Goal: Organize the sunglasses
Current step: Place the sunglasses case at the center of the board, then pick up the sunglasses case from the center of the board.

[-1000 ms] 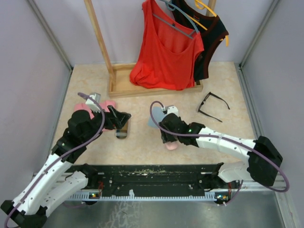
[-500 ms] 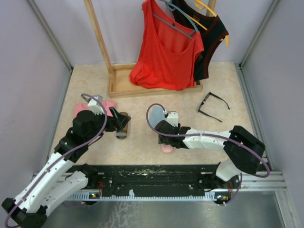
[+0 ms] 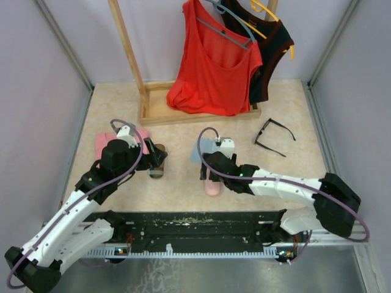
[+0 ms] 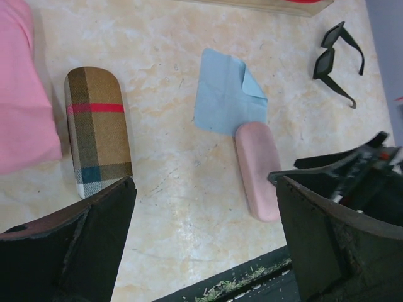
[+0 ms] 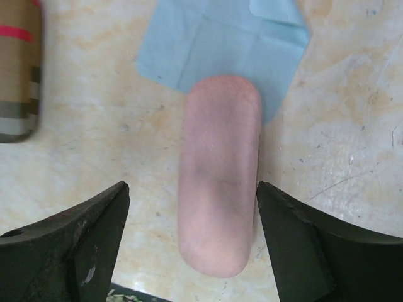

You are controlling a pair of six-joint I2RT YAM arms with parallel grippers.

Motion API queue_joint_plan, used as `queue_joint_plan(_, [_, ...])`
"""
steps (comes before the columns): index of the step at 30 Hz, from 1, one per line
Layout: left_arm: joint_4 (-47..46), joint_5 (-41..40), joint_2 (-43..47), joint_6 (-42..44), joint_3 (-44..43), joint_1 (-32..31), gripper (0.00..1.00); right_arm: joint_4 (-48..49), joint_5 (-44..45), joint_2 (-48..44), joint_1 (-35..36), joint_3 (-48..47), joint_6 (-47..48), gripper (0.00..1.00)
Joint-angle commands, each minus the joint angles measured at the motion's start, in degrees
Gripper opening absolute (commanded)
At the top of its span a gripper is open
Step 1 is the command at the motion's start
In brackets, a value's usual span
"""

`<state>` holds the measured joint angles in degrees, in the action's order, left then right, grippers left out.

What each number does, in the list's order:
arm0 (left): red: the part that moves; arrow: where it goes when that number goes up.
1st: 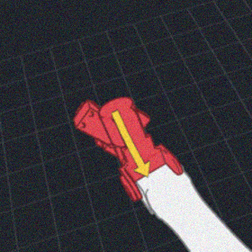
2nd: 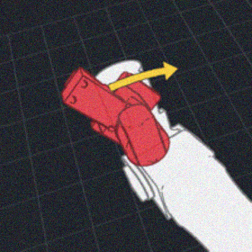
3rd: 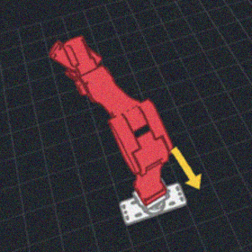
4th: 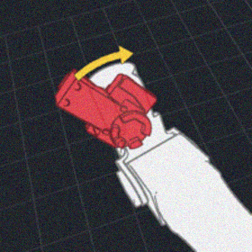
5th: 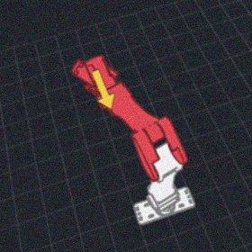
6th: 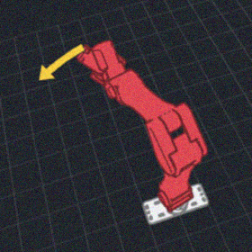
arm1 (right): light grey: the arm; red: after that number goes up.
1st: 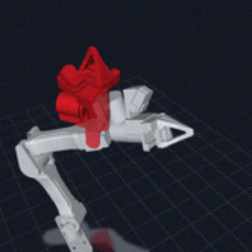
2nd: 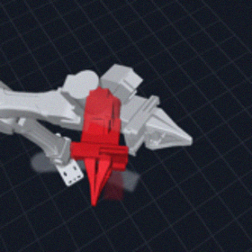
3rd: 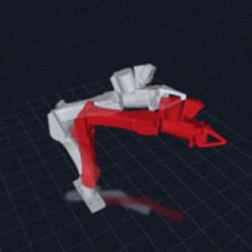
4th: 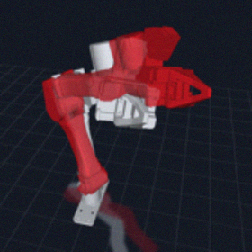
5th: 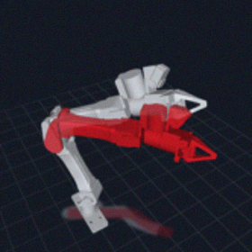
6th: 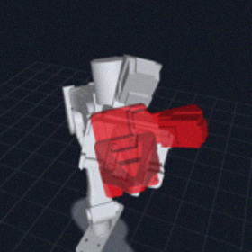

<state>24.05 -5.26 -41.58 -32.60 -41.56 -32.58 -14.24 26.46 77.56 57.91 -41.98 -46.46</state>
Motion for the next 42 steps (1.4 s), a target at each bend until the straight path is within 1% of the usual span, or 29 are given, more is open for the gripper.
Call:
queue_joint_plan(1, [1.92, -1.22, -2.42, -1.28, -2.85, 0.15, 0.97, 2.53, -0.24, -8.98, -2.48, 1.17, 0.04, 0.82])
queue_joint_plan(4, [1.56, 0.24, -6.21, -3.32, -3.45, -0.55, 0.98, 3.81, -7.12, -14.61, -12.31, 5.58, -1.06, 0.82])
queue_joint_plan(6, [-0.29, -0.25, -9.86, -4.82, -3.11, -3.52, 0.99, 4.00, -9.87, -17.76, -18.88, 7.89, -0.44, 0.82])
queue_joint_plan(7, [-1.59, -1.51, -11.50, -5.56, -2.96, -5.76, 0.99, 3.82, -10.59, -19.10, -21.82, 8.72, -0.20, 0.82])
queue_joint_plan(10, [-3.53, -9.01, -18.10, -7.78, -4.65, -14.29, 0.99, 3.83, -15.43, -22.50, -32.22, 11.42, 0.70, 0.82])
queue_joint_plan(14, [-3.65, -14.60, -29.19, -10.99, -9.61, -21.60, 0.99, 4.01, -19.61, -26.51, -40.23, 14.30, 0.84, 0.82])
queue_joint_plan(18, [-3.46, -18.33, -39.98, -12.47, -16.22, -26.48, 0.98, 3.52, -20.99, -29.52, -41.74, 16.08, 1.39, 0.82])
queue_joint_plan(22, [-0.59, -21.07, -50.33, -13.83, -23.57, -29.82, 0.97, 3.35, -22.18, -32.25, -41.83, 17.90, 0.22, 0.82])
queue_joint_plan(27, [3.42, -23.00, -59.79, -16.12, -31.32, -31.41, 0.97, 2.70, -23.34, -35.62, -41.83, 19.49, -0.56, 0.79])
queue_joint_plan(29, [6.86, -23.81, -62.92, -17.83, -34.20, -31.78, 0.97, 1.64, -23.49, -36.36, -41.83, 19.32, -0.04, 0.79])
queue_joint_plan(32, [9.34, -24.45, -65.77, -19.42, -36.27, -32.01, 0.97, 0.98, -24.14, -37.30, -41.83, 19.33, 0.43, 0.79])
queue_joint_plan(36, [11.99, -24.80, -68.31, -21.53, -37.54, -32.00, 0.94, 0.54, -24.43, -37.99, -41.78, 19.21, 1.15, 0.79])
queue_joint_plan(42, [10.73, -23.69, -69.00, -22.02, -36.66, -31.96, 0.85, 0.75, -25.25, -37.92, -41.83, 18.97, 1.74, 0.78])
